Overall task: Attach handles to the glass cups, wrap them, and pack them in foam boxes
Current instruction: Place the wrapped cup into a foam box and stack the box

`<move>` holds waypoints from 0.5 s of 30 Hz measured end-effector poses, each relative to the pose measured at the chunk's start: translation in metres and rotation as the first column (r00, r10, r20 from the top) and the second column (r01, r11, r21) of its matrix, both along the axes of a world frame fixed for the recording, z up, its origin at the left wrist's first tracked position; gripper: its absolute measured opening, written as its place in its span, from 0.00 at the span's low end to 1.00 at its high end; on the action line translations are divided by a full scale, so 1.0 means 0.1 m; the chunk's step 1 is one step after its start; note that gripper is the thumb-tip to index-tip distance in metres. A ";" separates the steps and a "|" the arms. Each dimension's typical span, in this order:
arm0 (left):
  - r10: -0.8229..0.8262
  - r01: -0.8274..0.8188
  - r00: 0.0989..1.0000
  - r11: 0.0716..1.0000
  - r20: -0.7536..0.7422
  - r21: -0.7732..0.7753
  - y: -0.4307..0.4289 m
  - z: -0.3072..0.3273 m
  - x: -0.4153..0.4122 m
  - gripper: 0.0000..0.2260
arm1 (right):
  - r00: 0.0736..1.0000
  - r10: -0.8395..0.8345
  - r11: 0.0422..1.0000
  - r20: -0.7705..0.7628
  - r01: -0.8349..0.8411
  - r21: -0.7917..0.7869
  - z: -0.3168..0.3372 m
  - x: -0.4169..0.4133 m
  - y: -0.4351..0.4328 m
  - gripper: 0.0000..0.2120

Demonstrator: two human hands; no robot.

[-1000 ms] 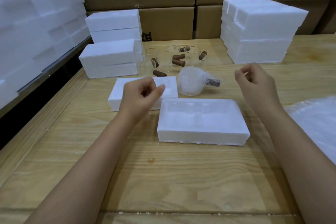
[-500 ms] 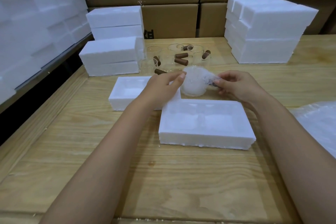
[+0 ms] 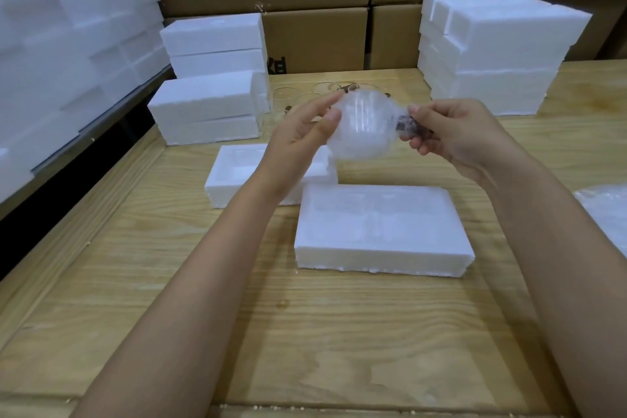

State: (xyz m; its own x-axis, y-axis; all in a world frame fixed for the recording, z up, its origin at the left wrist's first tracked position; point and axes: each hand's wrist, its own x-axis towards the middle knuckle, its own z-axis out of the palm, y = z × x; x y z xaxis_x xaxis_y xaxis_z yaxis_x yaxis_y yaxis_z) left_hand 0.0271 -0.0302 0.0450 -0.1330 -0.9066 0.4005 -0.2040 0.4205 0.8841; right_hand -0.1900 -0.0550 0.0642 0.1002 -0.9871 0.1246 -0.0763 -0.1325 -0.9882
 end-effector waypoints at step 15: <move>-0.009 0.020 0.997 0.988 -0.076 0.154 -0.04 -0.05 0.07 0.15 | 0.994 0.051 0.956 -0.101 -0.020 0.292 0.10 0.12 0.06 0.14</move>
State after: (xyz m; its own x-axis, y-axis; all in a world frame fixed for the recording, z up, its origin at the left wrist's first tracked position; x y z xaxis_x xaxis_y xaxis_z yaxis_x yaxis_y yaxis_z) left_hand 0.0345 -0.0346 0.0400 -0.1215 -0.9564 0.2656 -0.1296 0.2805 0.9510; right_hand -0.1775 -0.0492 0.0740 0.1327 -0.9747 -0.1796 -0.1837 0.1538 -0.9709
